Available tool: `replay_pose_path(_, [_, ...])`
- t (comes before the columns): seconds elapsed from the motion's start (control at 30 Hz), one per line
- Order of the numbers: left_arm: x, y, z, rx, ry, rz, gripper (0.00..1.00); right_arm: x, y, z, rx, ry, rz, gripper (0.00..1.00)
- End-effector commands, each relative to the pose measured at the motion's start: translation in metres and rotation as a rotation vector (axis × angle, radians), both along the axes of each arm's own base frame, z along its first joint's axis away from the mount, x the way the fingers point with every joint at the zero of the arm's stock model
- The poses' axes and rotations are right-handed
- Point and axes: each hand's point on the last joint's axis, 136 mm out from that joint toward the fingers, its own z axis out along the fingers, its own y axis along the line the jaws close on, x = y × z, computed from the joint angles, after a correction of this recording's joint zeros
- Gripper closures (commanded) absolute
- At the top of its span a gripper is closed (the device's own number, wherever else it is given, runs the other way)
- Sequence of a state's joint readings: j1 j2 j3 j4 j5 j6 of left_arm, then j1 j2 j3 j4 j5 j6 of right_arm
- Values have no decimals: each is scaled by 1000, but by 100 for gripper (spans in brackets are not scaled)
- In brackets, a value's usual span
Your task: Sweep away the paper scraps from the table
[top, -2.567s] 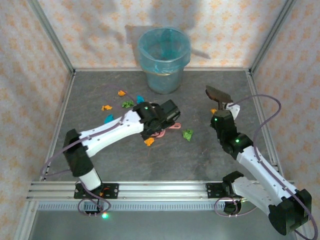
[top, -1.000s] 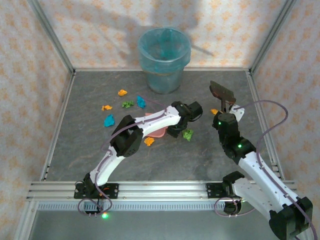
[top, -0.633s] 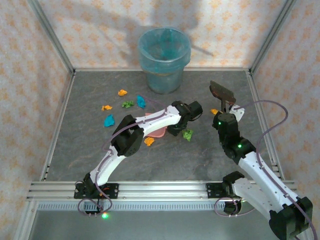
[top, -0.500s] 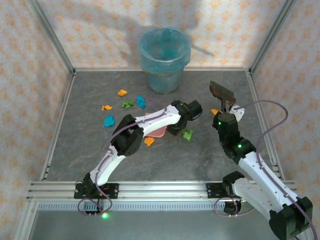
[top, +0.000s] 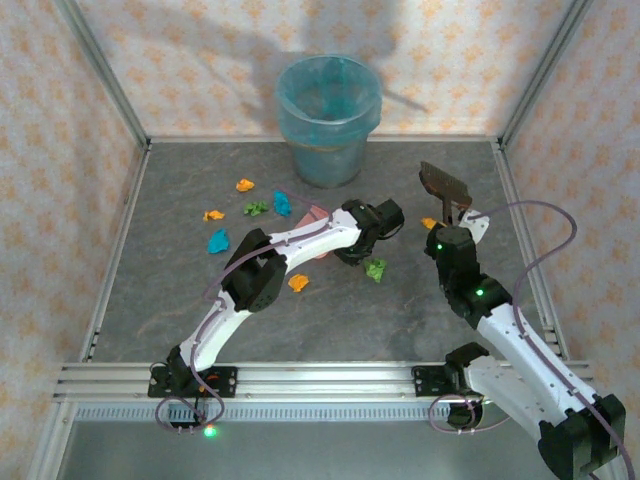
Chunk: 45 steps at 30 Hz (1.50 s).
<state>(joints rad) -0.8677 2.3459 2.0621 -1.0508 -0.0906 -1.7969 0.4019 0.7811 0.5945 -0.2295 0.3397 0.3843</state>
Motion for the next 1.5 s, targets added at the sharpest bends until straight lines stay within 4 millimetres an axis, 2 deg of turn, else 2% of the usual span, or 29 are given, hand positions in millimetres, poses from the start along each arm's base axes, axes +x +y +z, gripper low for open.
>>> replay_pose_path(0.0, [4, 4, 2, 17, 3, -16, 71, 3, -4, 17, 26, -75, -28, 100])
replay_pose_path(0.23, [-7, 8, 12, 38, 33, -160, 74, 2, -4, 17, 26, -76, -28, 100])
replay_pose_path(0.47, [-19, 9, 29, 91, 89, -511, 84, 2, -5, 17, 28, -81, -30, 100])
replay_pose_path(0.57, [-29, 17, 40, 142, 104, -626, 88, 2, -5, 17, 25, -79, -33, 100])
replay_pose_path(0.77, [-50, 43, 65, 232, 84, -809, 89, 1, -6, 17, 25, -82, -35, 100])
replay_pose_path(0.93, [-70, 60, 84, 257, 61, -1028, 96, 1, -6, 18, 27, -76, -33, 100])
replay_pose_path(0.97, [-76, 65, 95, 249, 40, -1071, 99, 1, -5, 19, 30, -76, -33, 100])
replay_pose_path(1.13, [-106, 104, 117, 328, 70, -1200, 100, 2, -6, 19, 32, -45, -35, 100])
replay_pose_path(1.37, [-147, 141, 126, 389, 150, -1352, 100, 9, 1, 26, -10, 97, 17, 100])
replay_pose_path(1.47, [-159, 147, 127, 380, 139, -1377, 100, 8, 6, 23, -17, 231, 34, 100])
